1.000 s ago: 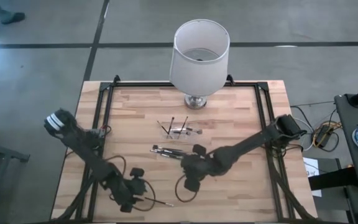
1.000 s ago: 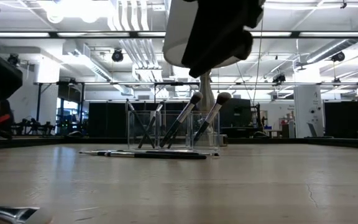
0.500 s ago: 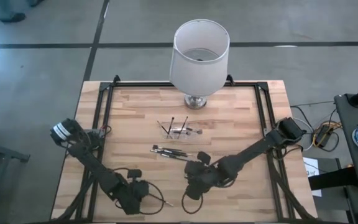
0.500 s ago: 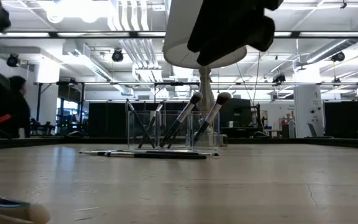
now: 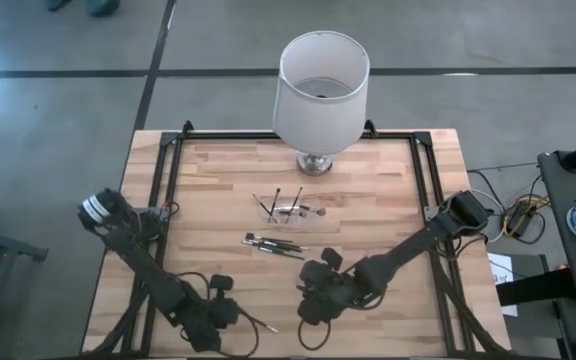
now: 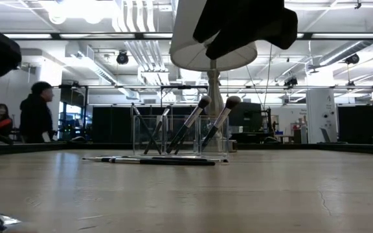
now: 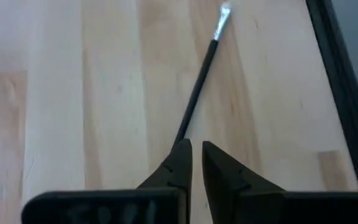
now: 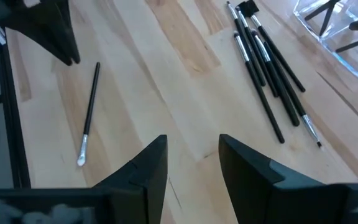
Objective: Put items in baskets/containers
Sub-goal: Put the eyeshadow brush into the transparent organizer
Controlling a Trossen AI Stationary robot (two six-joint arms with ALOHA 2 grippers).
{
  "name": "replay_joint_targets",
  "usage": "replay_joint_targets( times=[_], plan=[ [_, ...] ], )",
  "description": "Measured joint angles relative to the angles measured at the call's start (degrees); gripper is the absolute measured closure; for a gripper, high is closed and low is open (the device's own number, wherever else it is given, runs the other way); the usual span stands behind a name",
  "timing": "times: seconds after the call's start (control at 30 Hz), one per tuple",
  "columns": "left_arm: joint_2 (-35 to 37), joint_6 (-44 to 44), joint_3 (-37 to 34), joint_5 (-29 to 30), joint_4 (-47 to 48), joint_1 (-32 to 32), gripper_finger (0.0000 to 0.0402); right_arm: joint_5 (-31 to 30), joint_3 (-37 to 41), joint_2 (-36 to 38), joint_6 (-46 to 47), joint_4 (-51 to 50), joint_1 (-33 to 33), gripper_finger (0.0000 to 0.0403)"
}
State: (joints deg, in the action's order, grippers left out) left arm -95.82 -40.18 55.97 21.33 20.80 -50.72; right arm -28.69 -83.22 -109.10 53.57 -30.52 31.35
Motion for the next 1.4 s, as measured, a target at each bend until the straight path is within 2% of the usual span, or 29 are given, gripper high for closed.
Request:
replay_joint_targets(
  times=[0.17, 0.37, 0.6, 0.83, 0.97, 1.17, 1.4],
  plan=[
    [-2.63, 2.51, 0.03, -0.93, -1.42, 0.81, 0.0372, 0.00, 0.09, 0.00, 0.04, 0.01, 0.02, 0.0267],
    [-3.05, -4.61, 0.57, 0.82, -0.61, 1.29, 0.0388, -0.09, 0.79, 0.00, 0.03, 0.00, 0.02, 0.0273],
    [-2.94, -3.34, 0.22, 0.02, 0.08, 1.31, 0.0401, -1.18, 1.64, -1.98, 0.10, 3.83, -0.02, 0.0271],
    [-3.27, -2.66, -0.10, -1.30, -0.05, 1.52, 0.0401, 3.61, 1.26, -6.05, 0.24, 11.84, -0.02, 0.0275],
    [-3.27, -0.66, -0.83, -1.28, -1.26, 1.84, 0.0401, 6.47, 1.07, -7.46, 0.22, 16.65, 0.00, 0.0267],
    [-3.29, 0.79, -2.06, -1.30, -1.89, 2.65, 0.0401, 6.64, 1.11, -8.24, -0.43, 16.77, -0.01, 0.0247],
    [-3.52, 2.68, -2.80, -2.19, -4.39, 2.71, 0.0401, 8.07, 0.93, -9.18, -3.83, 24.65, 0.43, 0.0220]
  ],
)
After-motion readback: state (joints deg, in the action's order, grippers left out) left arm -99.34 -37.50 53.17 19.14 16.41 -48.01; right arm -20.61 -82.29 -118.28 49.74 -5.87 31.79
